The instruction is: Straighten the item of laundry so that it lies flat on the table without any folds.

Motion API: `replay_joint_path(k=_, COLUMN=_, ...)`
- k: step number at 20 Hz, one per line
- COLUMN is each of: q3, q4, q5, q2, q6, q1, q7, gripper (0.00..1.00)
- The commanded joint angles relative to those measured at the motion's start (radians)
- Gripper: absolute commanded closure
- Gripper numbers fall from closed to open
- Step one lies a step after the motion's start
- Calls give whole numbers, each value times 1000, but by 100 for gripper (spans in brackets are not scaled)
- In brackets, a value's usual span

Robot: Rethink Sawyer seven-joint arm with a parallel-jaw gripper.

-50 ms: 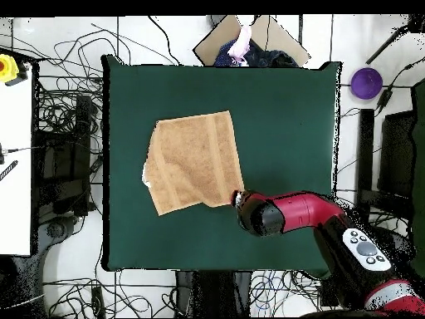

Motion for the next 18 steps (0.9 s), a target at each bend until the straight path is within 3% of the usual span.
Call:
replay_joint_path(k=1, q3=31, q4=-87, q5=-11, q2=37, q6=86, q1=39, q7=-118, gripper=0)
replay_joint_path(k=18, q3=-58, q4=-192, q5=-87, q2=134, q6=27, q1=134, q7=-58, gripper=0)
